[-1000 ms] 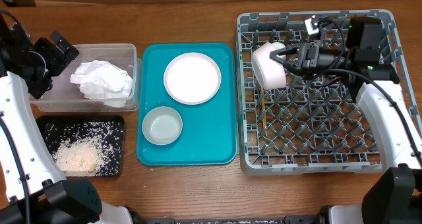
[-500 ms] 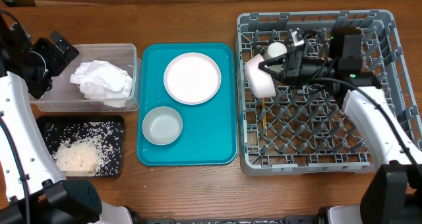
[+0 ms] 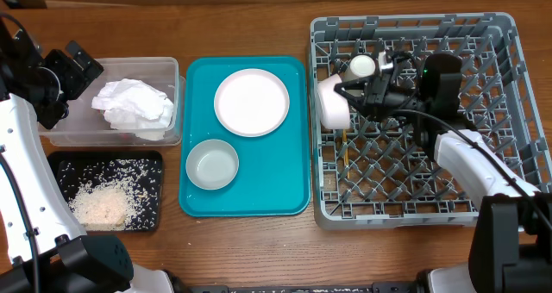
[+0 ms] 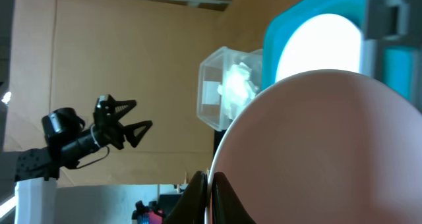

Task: Sort waste into correct bins and load items into the dishwasher
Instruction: 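Set the pink plate down in the rack and open the right gripper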

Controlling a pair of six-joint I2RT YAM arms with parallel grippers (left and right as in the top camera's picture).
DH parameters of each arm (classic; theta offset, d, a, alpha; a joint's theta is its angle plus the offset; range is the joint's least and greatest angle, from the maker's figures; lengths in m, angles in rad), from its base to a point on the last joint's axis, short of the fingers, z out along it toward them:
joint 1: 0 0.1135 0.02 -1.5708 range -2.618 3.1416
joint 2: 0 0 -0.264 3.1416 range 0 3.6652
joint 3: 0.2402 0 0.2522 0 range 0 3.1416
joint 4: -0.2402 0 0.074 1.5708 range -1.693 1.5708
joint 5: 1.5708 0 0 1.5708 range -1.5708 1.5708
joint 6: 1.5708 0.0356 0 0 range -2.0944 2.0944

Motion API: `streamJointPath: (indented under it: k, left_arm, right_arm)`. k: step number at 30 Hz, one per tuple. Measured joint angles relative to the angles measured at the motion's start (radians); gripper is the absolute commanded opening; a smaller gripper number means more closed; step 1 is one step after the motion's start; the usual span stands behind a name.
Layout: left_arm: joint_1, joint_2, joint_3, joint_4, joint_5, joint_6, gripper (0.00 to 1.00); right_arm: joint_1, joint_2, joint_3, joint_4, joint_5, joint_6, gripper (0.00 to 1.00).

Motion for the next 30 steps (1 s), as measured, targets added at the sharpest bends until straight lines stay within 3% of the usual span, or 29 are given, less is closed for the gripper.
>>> streamJointPath:
  k: [7,16,23,30]
  left_arm:
    - [0.000,0.000,0.000,0.000,0.000,0.000,1.00]
    - [0.000,0.000,0.000,0.000,0.000,0.000,1.00]
    - [0.000,0.000,0.000,0.000,0.000,0.000,1.00]
    - [0.000,0.000,0.000,0.000,0.000,0.000,1.00]
  right_arm:
    - [0.025,0.000,-0.002,0.082,0.002,0.140,0.04]
    - [0.009,-0.007,-0.057,0.088,0.027,0.147,0.04]
    - [-0.070,-0.010,-0.080,-0.033,0.037,0.058,0.05]
    - [-0.116,-0.003,-0.099,-0.098,0.058,-0.100,0.15]
